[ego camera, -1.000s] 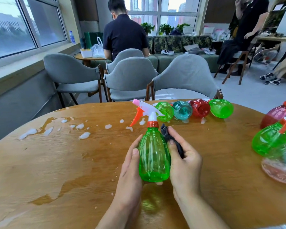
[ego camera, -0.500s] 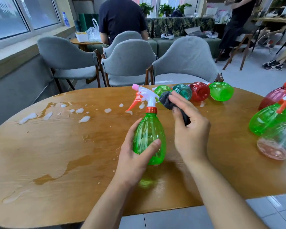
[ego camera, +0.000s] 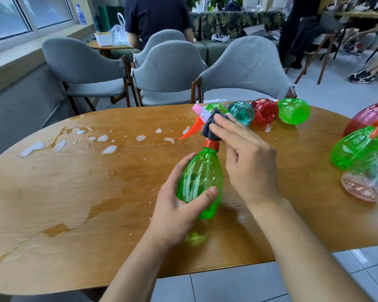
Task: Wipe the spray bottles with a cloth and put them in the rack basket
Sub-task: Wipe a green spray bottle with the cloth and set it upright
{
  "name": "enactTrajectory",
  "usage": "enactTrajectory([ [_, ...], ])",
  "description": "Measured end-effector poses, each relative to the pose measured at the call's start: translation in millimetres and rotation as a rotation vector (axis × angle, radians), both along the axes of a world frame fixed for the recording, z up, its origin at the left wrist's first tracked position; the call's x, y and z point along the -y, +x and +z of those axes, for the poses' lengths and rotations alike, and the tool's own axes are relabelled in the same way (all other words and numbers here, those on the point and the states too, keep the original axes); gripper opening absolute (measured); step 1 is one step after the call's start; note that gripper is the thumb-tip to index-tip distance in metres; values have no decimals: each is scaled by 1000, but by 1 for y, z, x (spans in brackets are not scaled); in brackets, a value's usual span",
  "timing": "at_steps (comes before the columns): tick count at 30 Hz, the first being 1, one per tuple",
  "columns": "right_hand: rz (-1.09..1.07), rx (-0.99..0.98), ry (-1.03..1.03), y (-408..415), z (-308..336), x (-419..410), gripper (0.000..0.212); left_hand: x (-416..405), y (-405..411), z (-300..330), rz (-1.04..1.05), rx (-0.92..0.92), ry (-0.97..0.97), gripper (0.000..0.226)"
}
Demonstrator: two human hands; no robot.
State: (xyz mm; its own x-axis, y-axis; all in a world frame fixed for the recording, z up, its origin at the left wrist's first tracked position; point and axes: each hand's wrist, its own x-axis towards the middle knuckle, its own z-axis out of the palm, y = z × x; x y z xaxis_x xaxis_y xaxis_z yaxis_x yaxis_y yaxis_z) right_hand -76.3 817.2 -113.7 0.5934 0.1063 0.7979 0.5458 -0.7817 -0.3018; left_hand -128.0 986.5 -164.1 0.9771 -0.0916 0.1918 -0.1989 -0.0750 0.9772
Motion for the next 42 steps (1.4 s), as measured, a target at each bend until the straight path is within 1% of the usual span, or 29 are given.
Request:
enactTrajectory([
  [2,-6,6,-5,0,0,-3,40,1,2,-2,-12,-2,-4,77],
  [5,91,36,-106,-1,-3,-9,40,0,4,-3,10,11,19,81],
  [9,-32,83,15,6,6,1,40,1,4,-5,-30,33,73,82],
  [11,-21,80,25,7,10,3,41,2,2,-6,-37,44,94,82],
  [15,124,41,-127,3,6,-6,42,-5,4,-4,-12,49,108,81],
  [20,-18,99,4,5,12,0,39,-4,1,-2,-41,67,139,81],
  [22,40,86,-45,2,10,-5,41,-2,1,-3,-34,60,130,82],
  [25,206,44,-195,-5,1,-17,46,-4,3,-2,15,65,119,79],
  [26,213,42,-206,-5,-1,-19,47,-5,3,-2,20,66,115,78],
  [30,3,78,-54,0,6,-8,45,-4,1,-2,-25,45,100,81],
  [32,27,60,-63,0,6,-9,45,-2,1,-3,-21,43,95,81],
  [35,191,34,-176,-3,-2,-17,47,-4,3,-2,22,51,90,83],
  [37,156,48,-150,-1,-2,-15,46,-5,3,-2,11,55,77,83],
  [40,-2,63,-15,4,1,-2,43,-4,2,0,-20,33,32,80],
  [42,-1,13,54,7,2,3,43,-5,2,0,-15,28,7,78],
])
